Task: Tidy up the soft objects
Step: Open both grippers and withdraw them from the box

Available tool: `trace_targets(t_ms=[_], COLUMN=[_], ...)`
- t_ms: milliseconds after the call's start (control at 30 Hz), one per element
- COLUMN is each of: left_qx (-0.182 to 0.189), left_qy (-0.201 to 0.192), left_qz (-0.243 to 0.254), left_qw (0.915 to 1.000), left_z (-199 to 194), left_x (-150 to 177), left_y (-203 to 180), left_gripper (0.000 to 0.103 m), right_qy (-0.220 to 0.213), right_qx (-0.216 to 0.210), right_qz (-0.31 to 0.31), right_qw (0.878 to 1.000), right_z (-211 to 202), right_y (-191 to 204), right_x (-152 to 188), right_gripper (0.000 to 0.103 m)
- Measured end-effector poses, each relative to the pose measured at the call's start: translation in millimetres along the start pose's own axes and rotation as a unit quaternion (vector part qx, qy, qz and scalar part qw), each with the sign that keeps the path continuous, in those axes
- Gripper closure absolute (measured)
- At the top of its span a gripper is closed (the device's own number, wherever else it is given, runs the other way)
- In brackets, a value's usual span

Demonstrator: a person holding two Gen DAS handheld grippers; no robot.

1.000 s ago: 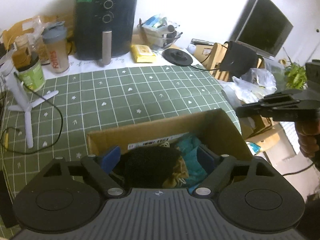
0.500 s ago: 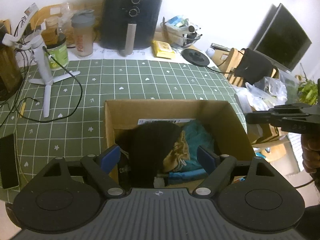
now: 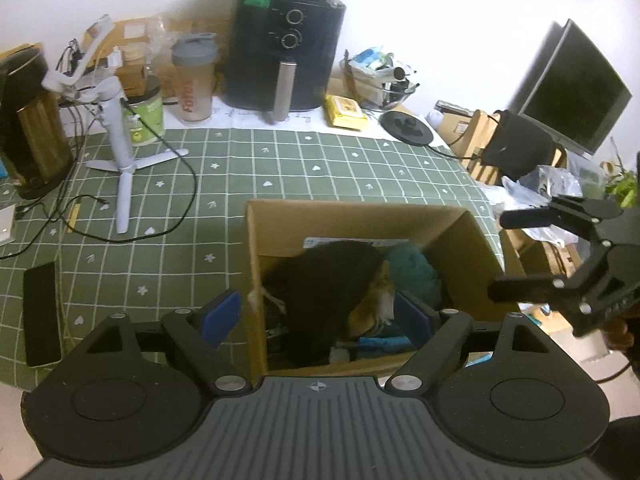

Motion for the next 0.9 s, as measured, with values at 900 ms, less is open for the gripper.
trace_targets(t_ms=[900], left_qx=[-0.075], left_qy=[0.036], left_qz=[0.027], left_qw=[0.9961], left_z=[0], left_x=[14], left_y=[2], left_gripper=[0.0], right_qy=[0.094], right_qx=[0.188], right_qz=[0.181], right_qw=[0.961], right_z=[7], right_y=[15], right_x=[53], right_gripper=[0.0])
Point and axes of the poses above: each gripper's, at about its wrist camera, not at the fingertips, and z roughly the way its jaws point, y to its left, x to its underside, the point moved 7 cm from there along z, roughly the way its jaws point, and after that the axes turned 9 degrees about y, right-handed, at the moved point
